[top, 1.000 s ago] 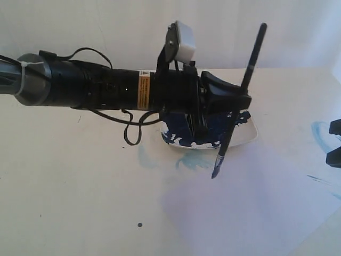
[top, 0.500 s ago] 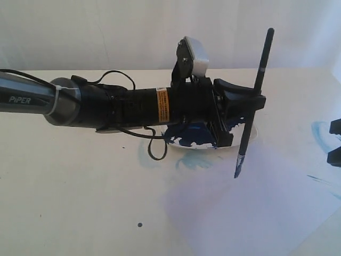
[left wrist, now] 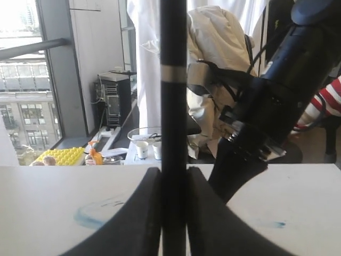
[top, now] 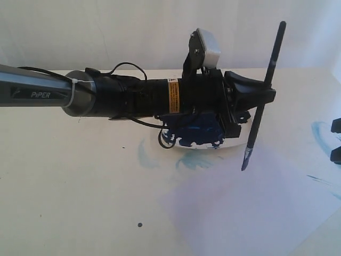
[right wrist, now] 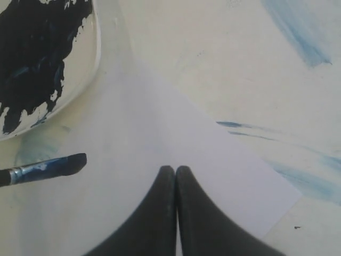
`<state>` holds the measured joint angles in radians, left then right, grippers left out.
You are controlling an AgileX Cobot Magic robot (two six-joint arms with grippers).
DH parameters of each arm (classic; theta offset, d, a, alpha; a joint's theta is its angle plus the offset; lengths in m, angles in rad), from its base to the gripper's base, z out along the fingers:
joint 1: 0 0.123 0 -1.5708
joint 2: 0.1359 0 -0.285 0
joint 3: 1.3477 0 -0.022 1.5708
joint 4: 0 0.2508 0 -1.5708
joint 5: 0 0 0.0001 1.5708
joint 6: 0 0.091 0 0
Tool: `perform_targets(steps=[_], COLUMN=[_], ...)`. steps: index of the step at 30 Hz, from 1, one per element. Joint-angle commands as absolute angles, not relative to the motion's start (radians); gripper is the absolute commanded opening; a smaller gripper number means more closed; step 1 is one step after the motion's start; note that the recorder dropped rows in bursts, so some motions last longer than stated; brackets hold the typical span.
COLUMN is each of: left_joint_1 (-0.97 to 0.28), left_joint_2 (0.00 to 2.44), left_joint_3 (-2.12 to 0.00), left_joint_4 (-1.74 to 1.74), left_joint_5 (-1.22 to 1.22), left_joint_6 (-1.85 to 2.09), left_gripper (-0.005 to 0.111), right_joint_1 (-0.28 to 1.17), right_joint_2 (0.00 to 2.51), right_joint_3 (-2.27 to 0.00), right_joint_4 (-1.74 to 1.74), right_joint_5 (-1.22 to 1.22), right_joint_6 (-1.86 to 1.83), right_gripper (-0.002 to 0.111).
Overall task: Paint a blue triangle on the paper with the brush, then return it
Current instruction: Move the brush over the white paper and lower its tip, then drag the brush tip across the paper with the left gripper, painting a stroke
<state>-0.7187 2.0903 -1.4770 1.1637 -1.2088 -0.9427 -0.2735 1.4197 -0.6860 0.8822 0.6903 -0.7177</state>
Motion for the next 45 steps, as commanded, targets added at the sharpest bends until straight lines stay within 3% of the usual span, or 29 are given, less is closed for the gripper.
perform_targets(steps=[1, 45], left_joint_1=[-0.721, -0.683], left_joint_2=[2.084, 2.036], left_joint_3=[-1.484, -1.42], left_joint_4=[1.243, 1.296], left_joint_5=[-1.221, -1.221], left_joint_6=[-0.967, -1.077], left_gripper=[0.0, 0.0], right_joint_1=[-0.28, -0.28], right_joint_2=[1.421, 1.421], right_joint_3=[-0.69, -0.69], right_joint_4=[0.905, 0.907], right_joint_5=[0.682, 0.676], right_joint_6=[-0.712, -0.71], right_gripper=[0.0, 0.0])
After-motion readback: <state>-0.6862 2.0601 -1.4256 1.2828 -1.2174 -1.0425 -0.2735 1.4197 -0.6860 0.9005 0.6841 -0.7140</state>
